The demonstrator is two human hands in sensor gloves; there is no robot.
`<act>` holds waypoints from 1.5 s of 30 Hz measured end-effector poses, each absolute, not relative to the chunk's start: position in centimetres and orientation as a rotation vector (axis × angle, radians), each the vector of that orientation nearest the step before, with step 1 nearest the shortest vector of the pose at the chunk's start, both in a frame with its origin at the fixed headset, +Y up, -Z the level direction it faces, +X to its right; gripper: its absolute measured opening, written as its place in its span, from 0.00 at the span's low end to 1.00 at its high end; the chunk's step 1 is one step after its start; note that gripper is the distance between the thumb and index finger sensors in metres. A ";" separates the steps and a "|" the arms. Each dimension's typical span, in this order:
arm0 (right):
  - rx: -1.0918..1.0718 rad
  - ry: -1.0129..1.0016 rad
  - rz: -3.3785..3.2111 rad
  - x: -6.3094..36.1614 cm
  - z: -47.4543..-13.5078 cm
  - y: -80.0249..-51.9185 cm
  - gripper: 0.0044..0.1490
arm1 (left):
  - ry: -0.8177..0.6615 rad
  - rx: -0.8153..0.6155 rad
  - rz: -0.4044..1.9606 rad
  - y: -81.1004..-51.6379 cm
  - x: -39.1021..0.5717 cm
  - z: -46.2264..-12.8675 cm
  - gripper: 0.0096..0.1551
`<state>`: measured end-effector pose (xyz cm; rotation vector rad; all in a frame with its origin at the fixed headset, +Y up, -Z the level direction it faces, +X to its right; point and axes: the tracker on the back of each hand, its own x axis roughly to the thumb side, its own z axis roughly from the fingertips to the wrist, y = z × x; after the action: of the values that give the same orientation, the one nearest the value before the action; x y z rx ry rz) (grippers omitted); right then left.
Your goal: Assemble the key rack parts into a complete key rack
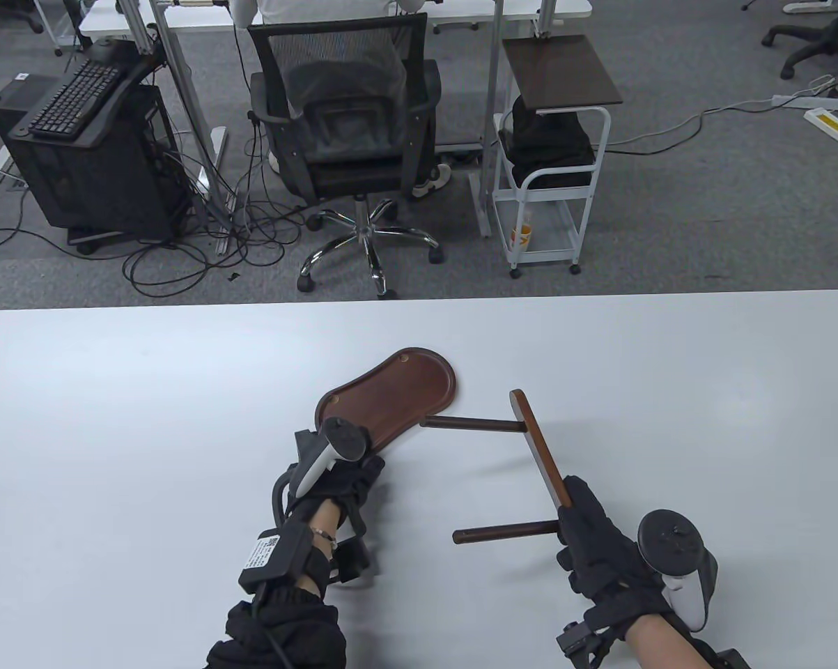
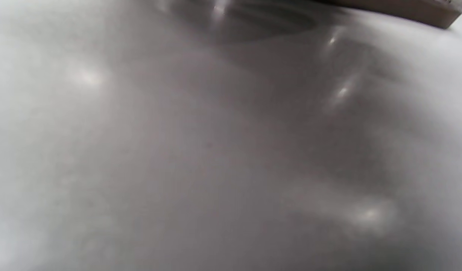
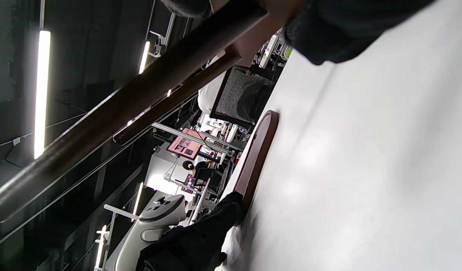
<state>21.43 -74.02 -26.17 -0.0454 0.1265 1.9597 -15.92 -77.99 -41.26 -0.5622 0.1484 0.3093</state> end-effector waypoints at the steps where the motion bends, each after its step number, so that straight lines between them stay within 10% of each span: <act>1: -0.046 0.128 1.958 21.4 -26.2 -74.0 0.40 | 0.148 -0.551 0.306 -77.9 -16.0 -41.3 0.38; 45: -0.049 0.139 1.974 21.5 -26.2 -74.2 0.39 | -0.263 -0.624 0.338 -77.4 -18.8 -30.5 0.29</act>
<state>21.52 -74.17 -26.18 -0.0492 0.1386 1.9737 -18.83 -77.40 -30.52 -0.6244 -0.2629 0.3385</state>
